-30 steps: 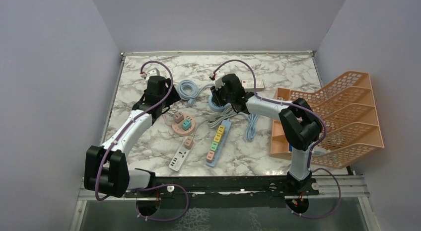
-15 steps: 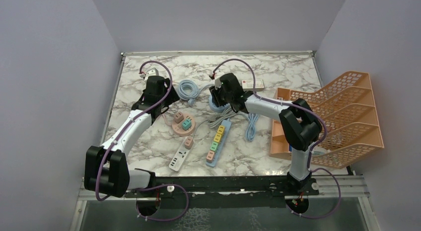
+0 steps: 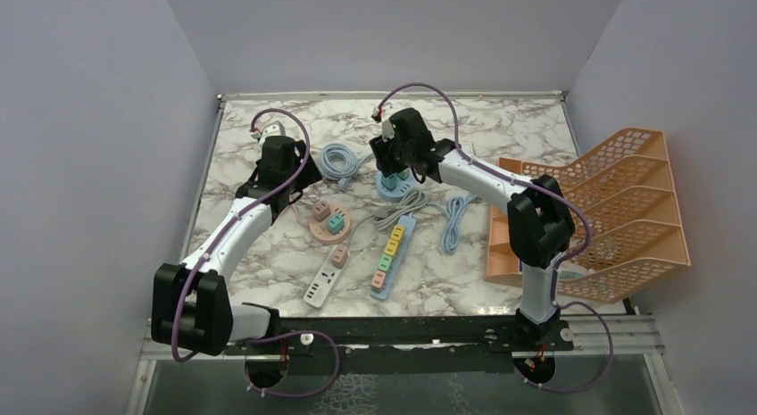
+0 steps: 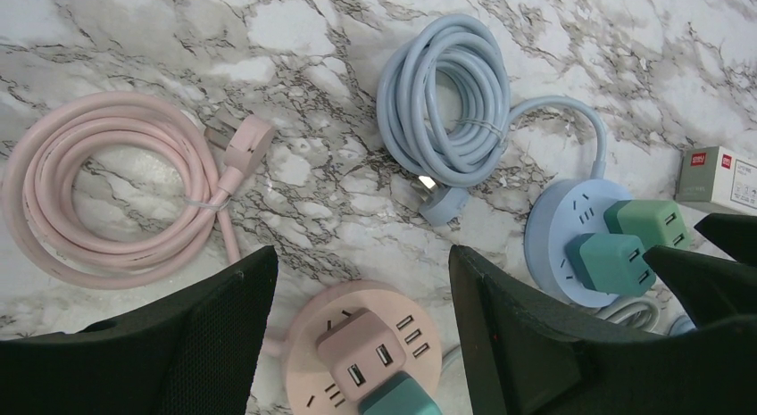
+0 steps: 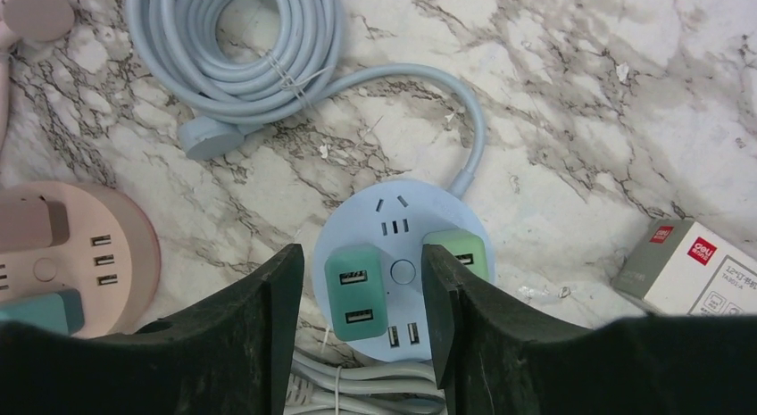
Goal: Insert the plug
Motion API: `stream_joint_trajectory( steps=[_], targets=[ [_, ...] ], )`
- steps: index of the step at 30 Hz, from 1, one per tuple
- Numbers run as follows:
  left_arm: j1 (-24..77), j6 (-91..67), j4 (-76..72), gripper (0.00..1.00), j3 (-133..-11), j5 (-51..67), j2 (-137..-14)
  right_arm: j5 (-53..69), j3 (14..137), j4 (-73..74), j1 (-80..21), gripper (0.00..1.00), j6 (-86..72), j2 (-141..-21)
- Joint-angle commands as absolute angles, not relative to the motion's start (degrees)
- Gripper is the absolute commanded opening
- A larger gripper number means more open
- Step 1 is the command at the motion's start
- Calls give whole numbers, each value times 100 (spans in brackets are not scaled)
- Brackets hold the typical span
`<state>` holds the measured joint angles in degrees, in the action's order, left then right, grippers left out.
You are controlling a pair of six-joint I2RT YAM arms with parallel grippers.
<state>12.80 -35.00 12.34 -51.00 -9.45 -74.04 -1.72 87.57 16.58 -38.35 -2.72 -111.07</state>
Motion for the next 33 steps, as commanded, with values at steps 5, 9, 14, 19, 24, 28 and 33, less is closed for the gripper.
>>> stream_joint_trajectory(
  steps=[5, 9, 14, 19, 24, 28, 33],
  targets=[
    [1247, -3393, 1299, 73, -5199, -888, -7185, 71, 9143, 2610, -3850, 51, -36, -11549],
    [1248, -3397, 1301, 73, -5193, -879, -7181, 62, 9293, 2827, -3850, 48, 92, -11730],
    [1248, -3406, 1292, 73, -5194, -879, -7172, 130, 9395, 2949, -3850, 34, 303, -11875],
    [1247, -3419, 1287, 73, -5192, -876, -7163, 162, 9370, 3050, -3847, 19, 475, -12000],
    [1248, -3444, 1272, 73, -5186, -872, -7163, 178, 9075, 3106, -3850, 1, 507, -12177],
    [1248, -3460, 1268, 73, -5195, -836, -7195, 353, 8977, 3251, -3850, 1, 237, -12478],
    [1248, -3471, 1258, 73, -5168, -826, -7183, 426, 8702, 3331, -3849, 1, -7, -12804]
  ],
)
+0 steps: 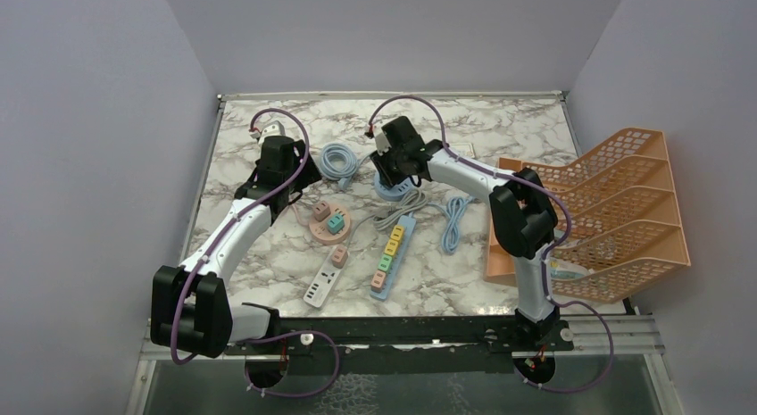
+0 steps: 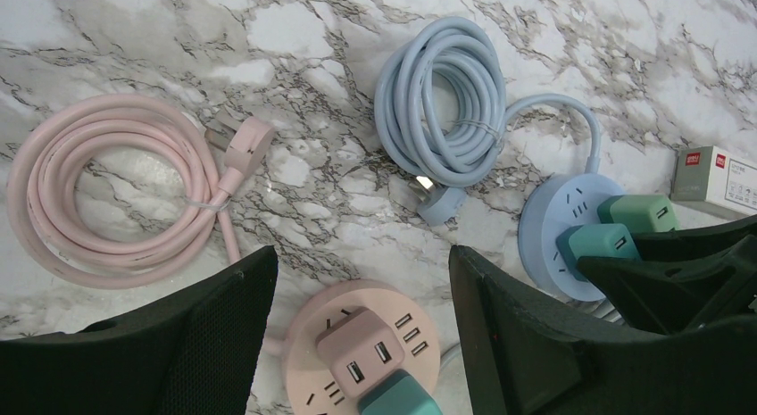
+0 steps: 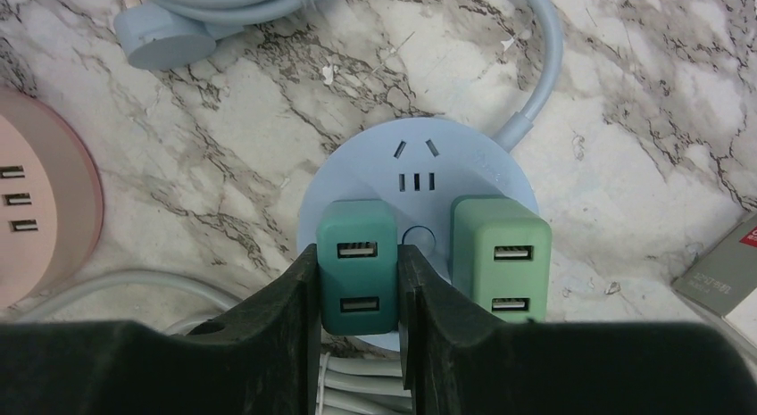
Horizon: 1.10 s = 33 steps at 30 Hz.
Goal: Insert the plug
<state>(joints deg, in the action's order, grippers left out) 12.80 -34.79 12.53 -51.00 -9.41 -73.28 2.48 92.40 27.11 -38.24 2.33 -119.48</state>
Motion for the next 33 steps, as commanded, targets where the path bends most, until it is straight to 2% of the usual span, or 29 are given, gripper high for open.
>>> stream_joint_trajectory(
  steps=[1, 10, 16, 21, 23, 27, 33],
  targets=[
    [1246, -3472, 1254, 73, -5156, -834, -7173, 404, 8662, 3362, -3847, 1, -47, -12855],
    [1248, -3452, 1259, 73, -5144, -862, -7154, 133, 8576, 3499, -3849, 1, -264, -13187],
    [1248, -3337, 1192, 75, -5174, -666, -7116, 189, 8844, 3391, -3874, 3, -229, -12860],
    [1248, -3177, 1144, 83, -5247, -504, -6937, -193, 9153, 3262, -3904, 29, -409, -12448],
    [1248, -3061, 1171, 91, -5287, -500, -6844, -242, 9320, 3274, -3900, 36, -487, -12382],
    [1248, -2980, 1330, 99, -5367, -591, -6663, -252, 9737, 3340, -3902, 47, -671, -12214],
    [1248, -3030, 1832, 99, -5547, -634, -6482, -190, 9921, 3211, -3902, 62, -932, -11710]
  ],
)
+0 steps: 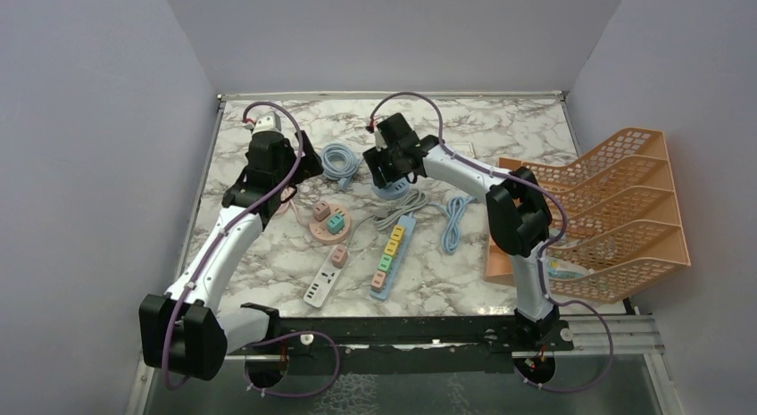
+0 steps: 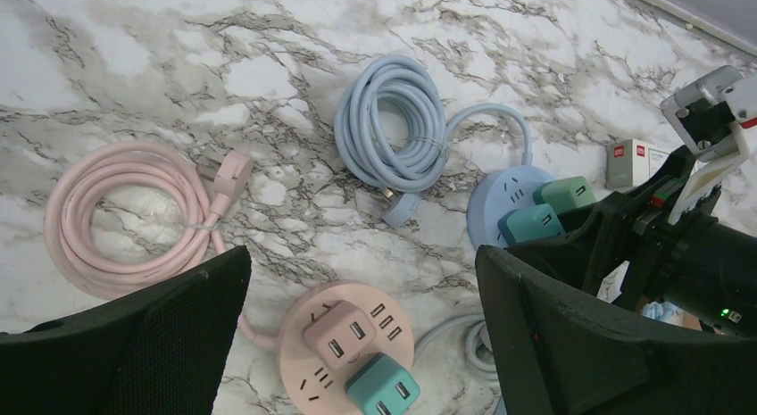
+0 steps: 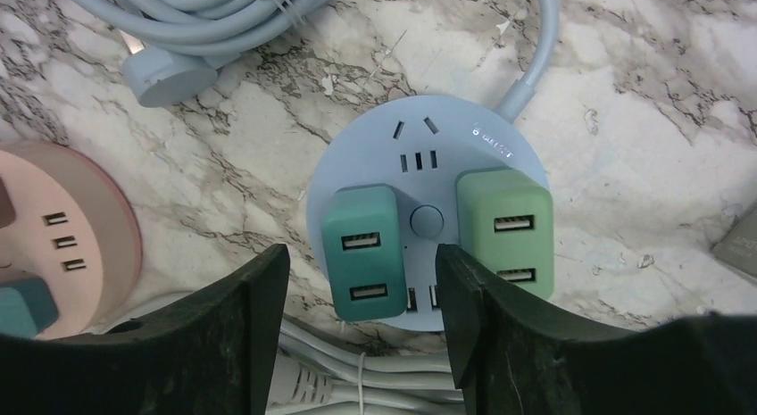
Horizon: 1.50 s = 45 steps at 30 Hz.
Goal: Insert the plug
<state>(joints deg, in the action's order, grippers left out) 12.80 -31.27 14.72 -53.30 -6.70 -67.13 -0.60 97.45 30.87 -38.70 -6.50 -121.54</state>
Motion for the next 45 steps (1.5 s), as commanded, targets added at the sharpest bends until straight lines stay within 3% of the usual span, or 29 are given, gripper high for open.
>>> stream_joint_trajectory(
  steps=[1, 11, 14, 23, 30, 37, 45],
  targets=[
    [1248, -2985, 1867, 99, -5552, -569, -6431, -225, 9884, 3208, -3902, 63, -978, -11612],
    [1248, -2732, 2218, 99, -5437, -279, -5363, -1259, 8054, 2766, -3900, 63, -1795, -9424],
    [1248, -2547, 2569, 99, -5652, -374, -5052, -1585, 7225, 2658, -3902, 69, -2098, -8378],
    [1256, -2052, 3218, 99, -5979, -188, -4318, -2657, 6399, 4766, -3902, 76, -3112, -6022],
    [1274, -1902, 3390, 99, -6054, -230, -3713, -3348, 6685, 5494, -3898, 77, -2923, -4765],
    [1274, -2060, 3520, 99, -6322, -269, -3212, -3585, 7476, 6147, -3902, 78, -2823, -4394],
    [1272, -2074, 3745, 99, -6526, -403, -2822, -3416, 7564, 6132, -3902, 79, -2710, -3946]
  ],
)
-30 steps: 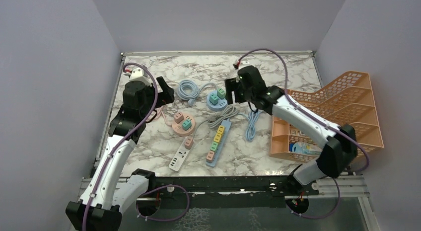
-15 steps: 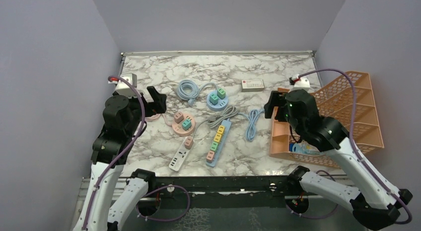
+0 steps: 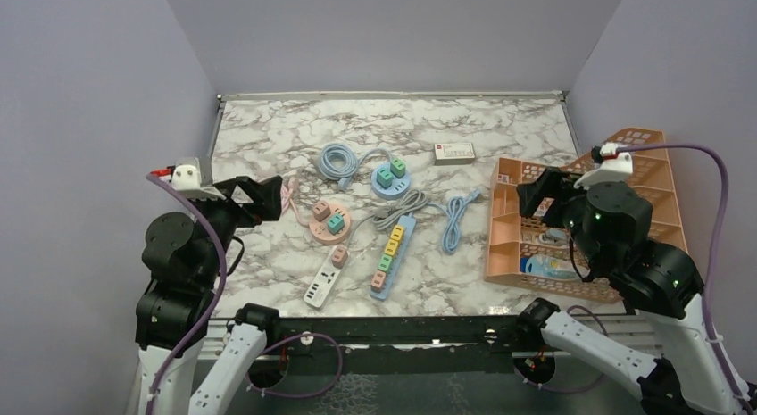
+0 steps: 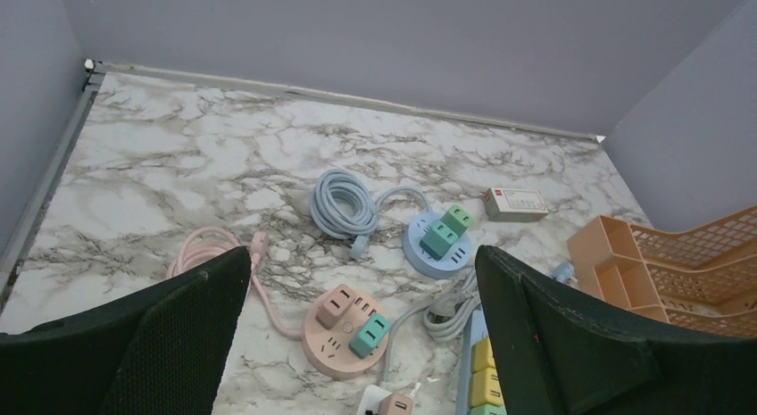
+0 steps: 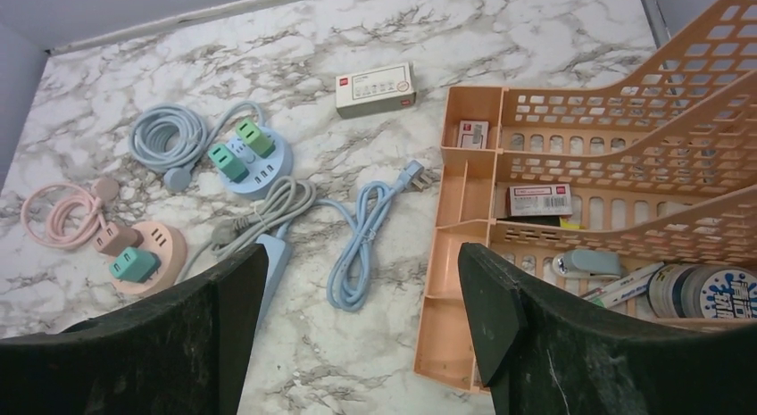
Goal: Insert the plug
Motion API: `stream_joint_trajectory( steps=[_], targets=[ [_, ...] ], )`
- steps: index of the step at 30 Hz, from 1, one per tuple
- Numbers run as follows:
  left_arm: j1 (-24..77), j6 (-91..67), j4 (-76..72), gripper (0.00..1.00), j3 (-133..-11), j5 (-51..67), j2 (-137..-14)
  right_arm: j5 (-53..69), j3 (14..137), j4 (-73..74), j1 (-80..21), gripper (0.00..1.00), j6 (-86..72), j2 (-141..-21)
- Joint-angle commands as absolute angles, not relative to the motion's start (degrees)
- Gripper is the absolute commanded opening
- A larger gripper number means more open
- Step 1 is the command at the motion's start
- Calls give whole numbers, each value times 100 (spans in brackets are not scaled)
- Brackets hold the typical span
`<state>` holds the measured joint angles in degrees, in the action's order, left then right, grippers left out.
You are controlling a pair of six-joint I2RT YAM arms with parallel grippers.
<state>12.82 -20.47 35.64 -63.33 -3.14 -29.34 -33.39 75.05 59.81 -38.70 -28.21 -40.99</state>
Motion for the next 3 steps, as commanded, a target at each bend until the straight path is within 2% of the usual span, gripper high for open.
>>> stream_joint_trajectory(
  steps=[1, 3],
  targets=[
    [1274, -2067, 3775, 99, -6547, -383, -2812, -3391, 7546, 6101, -3902, 79, -2685, -3898],
    [1274, -2078, 3917, 99, -6588, -369, -2793, -3377, 7570, 6131, -3899, 80, -2724, -3855]
  ],
)
